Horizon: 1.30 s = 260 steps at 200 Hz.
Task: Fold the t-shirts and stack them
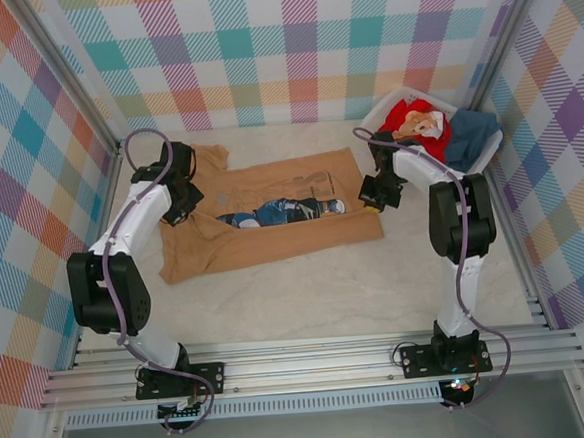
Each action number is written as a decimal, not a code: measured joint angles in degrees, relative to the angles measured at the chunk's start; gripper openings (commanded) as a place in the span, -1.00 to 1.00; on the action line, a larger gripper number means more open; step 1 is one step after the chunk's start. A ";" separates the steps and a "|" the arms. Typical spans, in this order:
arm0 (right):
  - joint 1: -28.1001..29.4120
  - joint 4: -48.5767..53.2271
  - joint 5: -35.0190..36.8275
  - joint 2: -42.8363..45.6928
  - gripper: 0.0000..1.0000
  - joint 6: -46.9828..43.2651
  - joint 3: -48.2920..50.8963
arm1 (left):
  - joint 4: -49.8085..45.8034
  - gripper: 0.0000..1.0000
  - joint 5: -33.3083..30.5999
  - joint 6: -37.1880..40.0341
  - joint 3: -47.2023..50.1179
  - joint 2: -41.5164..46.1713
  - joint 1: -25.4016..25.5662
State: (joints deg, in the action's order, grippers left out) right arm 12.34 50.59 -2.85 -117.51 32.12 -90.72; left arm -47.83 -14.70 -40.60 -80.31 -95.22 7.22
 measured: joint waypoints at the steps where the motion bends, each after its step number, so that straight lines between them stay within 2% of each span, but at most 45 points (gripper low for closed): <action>1: 0.00 0.02 -0.02 0.00 -1.00 0.00 -0.04 | -0.02 -1.00 0.00 0.00 -0.02 0.00 0.00; 112: 0.00 0.52 -0.39 -3.89 -1.00 -0.07 -3.58 | 0.90 -1.00 -0.04 1.38 -1.49 -2.78 -1.38; 117: 0.00 0.50 -0.59 -3.96 -0.91 -0.20 -3.58 | 1.16 -1.00 0.13 1.70 -1.75 -3.26 -1.49; 121: 0.00 0.52 -0.79 -3.98 -0.82 -0.28 -3.61 | 1.33 -0.88 0.33 1.95 -2.05 -3.76 -1.60; 131: 0.00 0.70 -1.11 -4.02 -0.56 -0.66 -3.98 | 1.44 -0.37 0.96 2.56 -3.10 -5.07 -1.84; 135: -0.02 0.76 -1.33 -4.07 -0.46 -0.74 -4.28 | 1.42 -0.23 1.16 2.97 -3.56 -5.64 -1.99; 147: -0.07 0.74 -1.90 -4.07 -0.23 -1.20 -5.25 | 1.36 0.00 1.73 3.21 -4.92 -7.08 -2.29; 164: -0.15 0.55 -2.32 -3.82 -0.06 -2.43 -5.88 | 0.74 0.22 1.79 3.02 -5.20 -7.23 -2.56; 193: -0.79 0.07 -2.29 1.46 0.03 -2.73 -1.01 | -2.67 0.24 1.99 2.43 -2.21 -2.69 -2.67; 215: -1.57 -0.46 -2.64 9.35 0.02 -2.47 7.15 | -4.83 0.23 4.63 0.46 6.97 6.40 -4.11; 239: -2.16 -2.12 -4.70 16.20 0.03 -1.25 16.35 | -5.92 0.22 10.56 -3.23 20.13 14.56 -9.09; 260: -2.62 -4.46 -7.26 18.01 0.00 0.24 22.80 | -5.05 0.23 16.11 -7.30 30.01 17.03 -14.36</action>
State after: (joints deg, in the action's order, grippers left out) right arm 9.72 46.13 -10.11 -99.50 32.36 -67.92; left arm -52.88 1.41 -47.90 -50.30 -78.19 -7.14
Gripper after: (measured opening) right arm 0.513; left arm 0.613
